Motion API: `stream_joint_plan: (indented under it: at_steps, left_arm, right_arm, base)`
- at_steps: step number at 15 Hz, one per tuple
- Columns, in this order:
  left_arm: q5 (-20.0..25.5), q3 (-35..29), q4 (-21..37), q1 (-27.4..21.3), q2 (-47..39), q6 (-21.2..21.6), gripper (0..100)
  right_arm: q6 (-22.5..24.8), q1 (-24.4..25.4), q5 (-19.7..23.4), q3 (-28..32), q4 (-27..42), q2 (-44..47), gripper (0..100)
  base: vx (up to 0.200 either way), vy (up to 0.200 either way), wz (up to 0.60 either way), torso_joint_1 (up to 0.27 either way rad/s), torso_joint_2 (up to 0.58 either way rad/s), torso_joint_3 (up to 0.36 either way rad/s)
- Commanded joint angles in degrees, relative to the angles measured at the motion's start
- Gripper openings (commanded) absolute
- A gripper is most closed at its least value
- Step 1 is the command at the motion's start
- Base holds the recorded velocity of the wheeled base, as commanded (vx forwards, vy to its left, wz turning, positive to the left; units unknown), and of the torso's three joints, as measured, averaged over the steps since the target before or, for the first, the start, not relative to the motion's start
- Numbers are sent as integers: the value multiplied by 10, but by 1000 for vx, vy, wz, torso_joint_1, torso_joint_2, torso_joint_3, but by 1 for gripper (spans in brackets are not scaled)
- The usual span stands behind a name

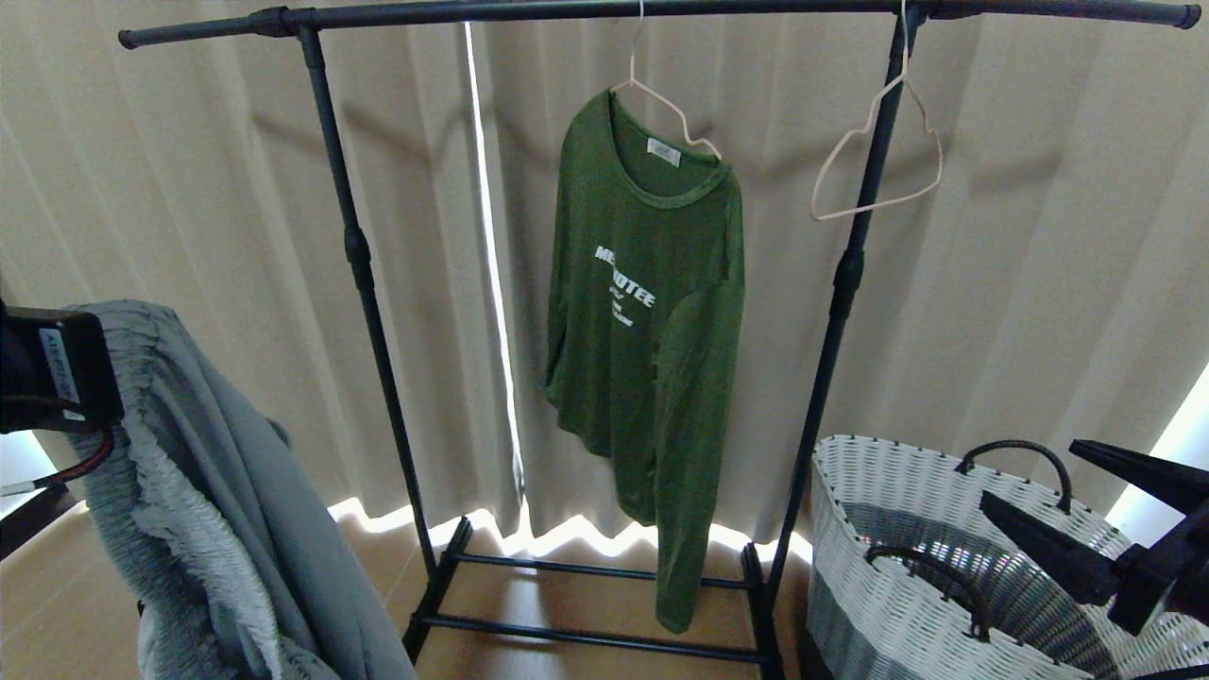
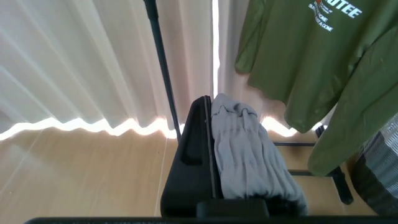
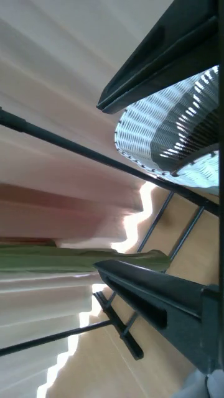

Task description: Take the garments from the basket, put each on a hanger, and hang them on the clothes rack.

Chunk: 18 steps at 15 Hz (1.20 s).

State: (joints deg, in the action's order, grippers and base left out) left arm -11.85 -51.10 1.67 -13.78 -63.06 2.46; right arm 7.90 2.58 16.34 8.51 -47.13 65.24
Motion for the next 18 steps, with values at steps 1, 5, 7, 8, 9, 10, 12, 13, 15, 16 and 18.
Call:
stream_joint_plan:
  at_steps: [1, 5, 7, 8, 9, 10, 12, 13, 15, 16, 18]
  left_arm:
    - [0, 5, 0, 0, 7, 0, 0]
    - [0, 12, -1, -2, 9, 0, 0]
    - [0, 38, -14, -2, 24, 0, 0]
    - [1, 62, -28, -2, 30, 2, 0]
    - [0, 84, -48, -1, 38, 3, 0]
    - [1, 99, -61, -2, 44, 3, 0]
    - [1, 118, -67, -2, 53, 4, 0]
    - [1, 124, -67, -2, 61, 4, 0]
    - [2, 137, -67, -3, 85, 4, 0]
    - [2, 143, -67, -3, 92, 6, 0]
    - [7, 145, -67, -3, 97, 16, 0]
  right_arm:
    - [3, -1, -1, -9, -3, -5, 100]
    - [2, -27, -9, 17, -3, 18, 100]
    - [3, -32, -9, 19, -3, 18, 100]
    - [2, -32, -9, 22, -3, 17, 100]
    - [2, -32, -9, 24, -3, 16, 100]
    - [2, -32, -9, 27, -3, 16, 100]
    - [2, -34, -9, 28, -4, 15, 100]
    - [2, -36, -9, 29, -3, 15, 100]
    - [2, -36, -10, 29, -3, 12, 100]
    - [0, -37, -10, 27, -3, 9, 100]
    - [2, -43, -10, 28, -3, 9, 100]
  base:
    - [0, 0, 0, 0, 0, 0]
    - [0, 0, 0, 0, 0, 0]
    - [0, 0, 0, 0, 0, 0]
    - [0, 0, 0, 0, 0, 0]
    - [0, 0, 0, 0, 0, 0]
    - [0, 0, 0, 17, -76, -22]
    - [0, 0, 0, 71, -295, -210]
    - [0, 0, 0, 22, -129, -271]
    - [0, 0, 0, 90, -403, -300]
    - [0, 0, 0, 188, -579, -295]
    - [0, 0, 0, 185, -508, -281]
